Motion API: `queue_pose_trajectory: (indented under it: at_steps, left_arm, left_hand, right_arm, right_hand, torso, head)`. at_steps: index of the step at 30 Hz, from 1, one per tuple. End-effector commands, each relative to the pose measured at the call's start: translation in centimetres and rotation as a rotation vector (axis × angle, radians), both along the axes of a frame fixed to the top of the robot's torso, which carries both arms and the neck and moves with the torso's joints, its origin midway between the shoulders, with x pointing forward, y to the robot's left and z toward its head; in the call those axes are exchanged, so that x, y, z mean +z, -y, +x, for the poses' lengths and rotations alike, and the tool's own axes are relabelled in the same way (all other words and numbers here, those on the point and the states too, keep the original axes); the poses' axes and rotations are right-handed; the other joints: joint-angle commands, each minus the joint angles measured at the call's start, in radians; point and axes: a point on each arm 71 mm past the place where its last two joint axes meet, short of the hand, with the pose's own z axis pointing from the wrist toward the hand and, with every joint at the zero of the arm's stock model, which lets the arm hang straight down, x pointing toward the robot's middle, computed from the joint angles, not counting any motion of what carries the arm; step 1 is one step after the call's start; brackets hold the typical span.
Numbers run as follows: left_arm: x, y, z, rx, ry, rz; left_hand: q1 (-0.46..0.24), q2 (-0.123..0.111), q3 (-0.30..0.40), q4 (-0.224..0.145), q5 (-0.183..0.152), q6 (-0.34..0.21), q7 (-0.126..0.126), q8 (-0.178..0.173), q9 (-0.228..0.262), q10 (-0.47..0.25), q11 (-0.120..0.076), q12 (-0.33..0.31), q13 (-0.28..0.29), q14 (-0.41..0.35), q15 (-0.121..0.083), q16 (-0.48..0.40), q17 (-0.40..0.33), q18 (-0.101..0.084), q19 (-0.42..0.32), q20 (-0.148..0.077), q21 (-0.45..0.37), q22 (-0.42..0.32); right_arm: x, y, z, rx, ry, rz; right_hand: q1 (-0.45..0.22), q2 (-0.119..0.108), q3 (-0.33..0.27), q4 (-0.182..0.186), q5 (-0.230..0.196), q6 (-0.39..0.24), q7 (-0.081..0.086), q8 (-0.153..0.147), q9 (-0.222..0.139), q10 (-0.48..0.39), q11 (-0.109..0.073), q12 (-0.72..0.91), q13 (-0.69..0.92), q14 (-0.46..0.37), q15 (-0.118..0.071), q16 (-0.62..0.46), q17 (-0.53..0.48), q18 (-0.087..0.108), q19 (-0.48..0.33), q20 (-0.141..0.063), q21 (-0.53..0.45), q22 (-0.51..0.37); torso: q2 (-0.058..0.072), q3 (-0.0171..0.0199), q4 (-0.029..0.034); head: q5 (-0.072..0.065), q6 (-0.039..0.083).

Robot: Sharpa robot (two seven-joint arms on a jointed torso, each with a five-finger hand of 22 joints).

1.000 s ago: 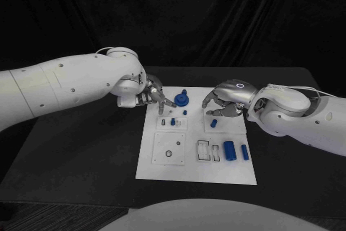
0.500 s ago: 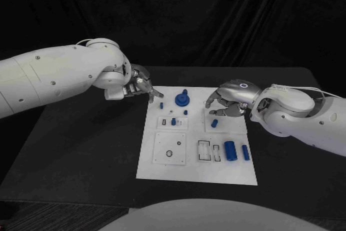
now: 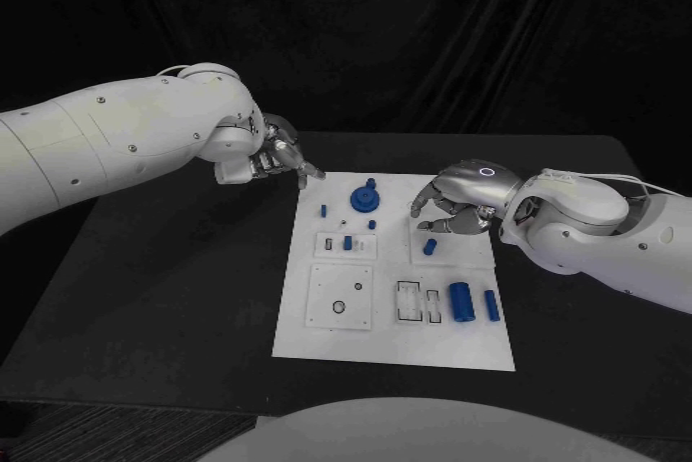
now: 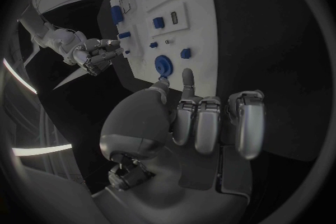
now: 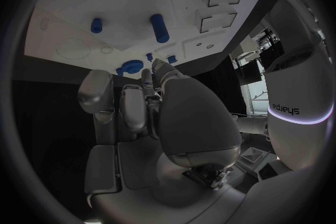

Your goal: Assemble the parts on the task board

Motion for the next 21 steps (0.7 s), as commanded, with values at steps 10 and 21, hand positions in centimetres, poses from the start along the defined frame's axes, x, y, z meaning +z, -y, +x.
queue_pose_trajectory:
  at_steps: [10,21]
  left_arm:
    - [0.07,0.39,0.91,-0.014,0.026,-0.041]
    - [-0.07,0.49,1.01,-0.019,0.024,-0.046]
  left_hand:
    - [0.046,0.015,-0.027,-0.001,0.008,-0.206,0.081,-0.231,-0.374,0.106,0.064,0.004,0.262,0.104,0.054,0.003,0.263,-0.005,-0.008,0.056,-0.031,0.210]
    - [0.052,0.027,-0.053,-0.005,0.009,-0.254,0.105,-0.194,-0.602,0.106,0.088,0.004,0.262,0.104,0.071,0.003,0.263,-0.004,-0.016,0.065,-0.040,0.207]
  right_arm:
    - [0.01,0.06,-0.09,-0.006,0.006,0.006]
    - [0.04,0.06,-0.03,-0.004,0.011,0.010]
  right_hand:
    - [-0.011,-0.003,-0.001,0.014,-0.003,0.049,0.010,0.014,0.002,-0.007,0.025,-0.008,0.096,0.023,0.021,-0.010,-0.008,0.018,-0.009,0.007,-0.013,0.115]
    - [-0.013,-0.009,0.003,0.026,-0.002,0.030,0.032,-0.026,-0.038,-0.007,0.047,-0.008,0.094,0.025,0.039,-0.012,-0.009,0.018,-0.006,0.023,-0.021,0.114]
  torso:
    - [0.000,0.0007,-0.0036]
    - [-0.002,0.0032,-0.0009]
  head:
    - [-0.001,0.000]
    - [-0.002,0.000]
